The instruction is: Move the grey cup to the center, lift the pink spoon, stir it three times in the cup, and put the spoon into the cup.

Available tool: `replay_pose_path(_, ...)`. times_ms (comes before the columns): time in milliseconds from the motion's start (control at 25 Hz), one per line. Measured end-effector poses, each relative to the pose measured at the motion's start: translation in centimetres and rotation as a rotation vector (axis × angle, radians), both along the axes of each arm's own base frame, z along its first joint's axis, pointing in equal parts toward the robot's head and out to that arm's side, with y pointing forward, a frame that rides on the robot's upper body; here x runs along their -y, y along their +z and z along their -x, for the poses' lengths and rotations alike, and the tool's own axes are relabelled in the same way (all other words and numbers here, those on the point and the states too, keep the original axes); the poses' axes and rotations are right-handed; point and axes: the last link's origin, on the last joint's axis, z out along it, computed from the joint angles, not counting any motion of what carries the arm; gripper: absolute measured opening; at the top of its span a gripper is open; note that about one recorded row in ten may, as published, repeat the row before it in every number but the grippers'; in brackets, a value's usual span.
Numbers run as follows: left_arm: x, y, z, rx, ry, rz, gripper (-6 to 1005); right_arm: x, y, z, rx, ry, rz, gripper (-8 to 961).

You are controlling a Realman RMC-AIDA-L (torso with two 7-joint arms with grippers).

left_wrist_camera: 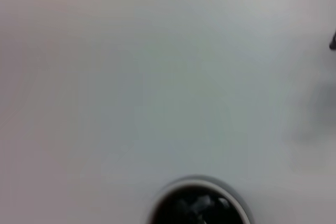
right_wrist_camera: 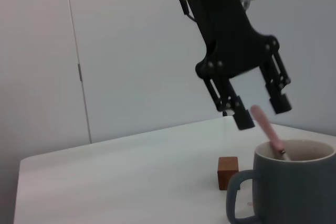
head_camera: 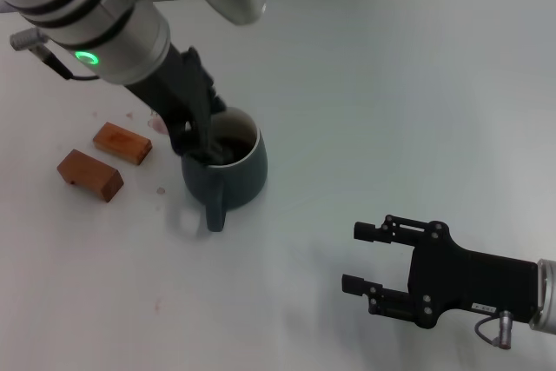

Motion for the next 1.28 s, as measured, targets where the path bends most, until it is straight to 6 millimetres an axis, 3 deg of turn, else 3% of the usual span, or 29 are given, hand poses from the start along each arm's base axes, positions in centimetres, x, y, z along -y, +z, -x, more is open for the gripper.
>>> replay_pose_path(200,-0.6,2.5,-1.3,0.319,-0.053,-0.130,471,0.0,0.1,0.0,-0.002,-0.002,-0.004,667)
replay_pose_path(240,-0.8,3.2,-1.0,0.406,-0.043,-0.170,522,0.0,0.1,0.0,-0.001,-0.003,-0.005,667)
replay_pose_path(280,-1.3,4.8,-0.2,0.603,-0.008,-0.249,574,-0.1,0.1,0.0,-0.001,-0.003,-0.005,667)
replay_pose_path(320,-1.3,4.8,-0.2,0.603,-0.008,-0.249,574,-0.1,0.1,0.0,-0.001,-0.003,-0.005,667)
replay_pose_path(360,-1.4,5.9,1.0,0.775,0.046,-0.286,574,-0.1,0.1,0.0,-0.001,-0.003,-0.005,667)
replay_pose_path(400,-1.4,5.9,1.0,0.775,0.046,-0.286,575,-0.1,0.1,0.0,-0.002,-0.003,-0.005,667)
replay_pose_path(480,-1.2,7.3,4.6,1.064,0.169,-0.316,575,0.0,0.1,-0.1,-0.002,-0.005,-0.007,667)
replay_pose_path(520,-1.2,7.3,4.6,1.064,0.169,-0.316,576,0.0,0.1,-0.1,-0.002,-0.005,-0.007,667)
replay_pose_path(600,-0.7,7.8,7.2,1.254,0.247,-0.315,579,-0.1,0.1,-0.1,-0.002,-0.006,-0.008,667)
replay_pose_path(680,0.5,7.6,11.4,1.455,0.340,-0.315,582,-0.1,0.1,-0.1,0.000,-0.007,-0.008,667)
replay_pose_path(720,0.5,7.6,11.4,1.455,0.340,-0.315,582,-0.1,0.1,-0.1,0.000,-0.007,-0.008,667)
replay_pose_path(840,2.7,6.6,15.9,1.561,0.378,-0.355,582,-0.1,0.1,-0.1,0.000,-0.008,-0.009,667)
replay_pose_path(880,4.5,5.8,18.6,1.572,0.384,-0.410,582,-0.1,0.2,-0.2,0.002,-0.009,-0.010,667)
replay_pose_path(920,4.5,5.8,18.6,1.572,0.384,-0.410,583,-0.1,0.2,-0.2,0.005,-0.009,-0.012,667)
replay_pose_path(1000,6.4,5.1,20.7,1.551,0.353,-0.466,583,-0.1,0.3,-0.4,0.008,-0.014,-0.015,667)
replay_pose_path(1160,12.2,3.4,24.5,1.427,0.204,-0.592,583,-0.1,0.4,-0.6,0.008,-0.027,-0.030,667)
replay_pose_path(1200,12.2,3.4,24.5,1.427,0.204,-0.592,589,-0.1,0.4,-0.6,0.008,-0.029,-0.031,667)
replay_pose_path(1280,14.6,2.2,25.4,1.366,0.161,-0.585,601,0.0,0.5,-0.7,0.008,-0.031,-0.032,667)
